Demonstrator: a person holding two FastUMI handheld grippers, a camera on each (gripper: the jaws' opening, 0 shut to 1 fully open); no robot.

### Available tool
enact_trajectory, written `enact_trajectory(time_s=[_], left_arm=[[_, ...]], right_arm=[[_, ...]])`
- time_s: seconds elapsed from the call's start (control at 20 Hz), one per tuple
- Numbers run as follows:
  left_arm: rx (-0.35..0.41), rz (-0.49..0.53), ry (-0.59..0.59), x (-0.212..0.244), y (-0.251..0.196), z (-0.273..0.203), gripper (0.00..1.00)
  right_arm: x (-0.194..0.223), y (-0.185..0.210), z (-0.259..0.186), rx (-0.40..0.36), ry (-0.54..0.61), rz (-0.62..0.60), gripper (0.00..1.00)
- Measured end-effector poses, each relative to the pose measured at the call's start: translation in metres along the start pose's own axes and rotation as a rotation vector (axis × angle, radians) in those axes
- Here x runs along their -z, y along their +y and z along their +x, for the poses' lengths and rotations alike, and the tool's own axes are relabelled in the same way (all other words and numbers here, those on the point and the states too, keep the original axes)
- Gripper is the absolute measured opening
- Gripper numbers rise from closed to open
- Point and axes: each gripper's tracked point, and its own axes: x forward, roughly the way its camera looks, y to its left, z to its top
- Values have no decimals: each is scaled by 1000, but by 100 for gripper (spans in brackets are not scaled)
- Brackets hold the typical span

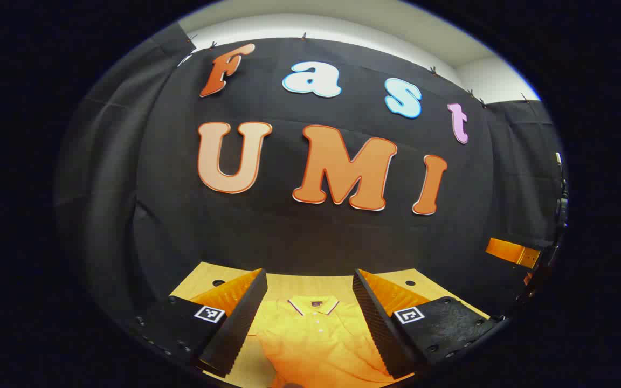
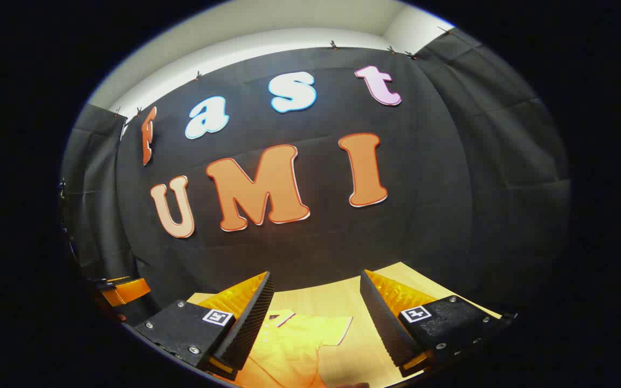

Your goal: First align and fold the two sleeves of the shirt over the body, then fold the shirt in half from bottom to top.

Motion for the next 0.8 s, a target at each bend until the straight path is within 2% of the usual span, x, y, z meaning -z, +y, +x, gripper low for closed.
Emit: enact_trajectory(time_s=[0.2,0.25,0.4,0.55,0.6,0.8], left_arm=[[-59,-47,-40,-24,44,-1,98],[-87,-36,-51,-27,55,-1,98],[-167,59,-58,-33,72,6,98],[-189,139,-69,-37,64,17,98],[-193,149,-67,-38,60,21,98],[-194,87,-36,-28,42,38,98]], right_arm=[[-8,10,8,30,-1,-21,98],[-5,13,12,29,8,-24,100],[10,15,29,23,55,-33,98],[14,12,48,21,72,-112,97],[14,13,54,8,77,-137,100],[12,9,75,-29,86,-167,98]])
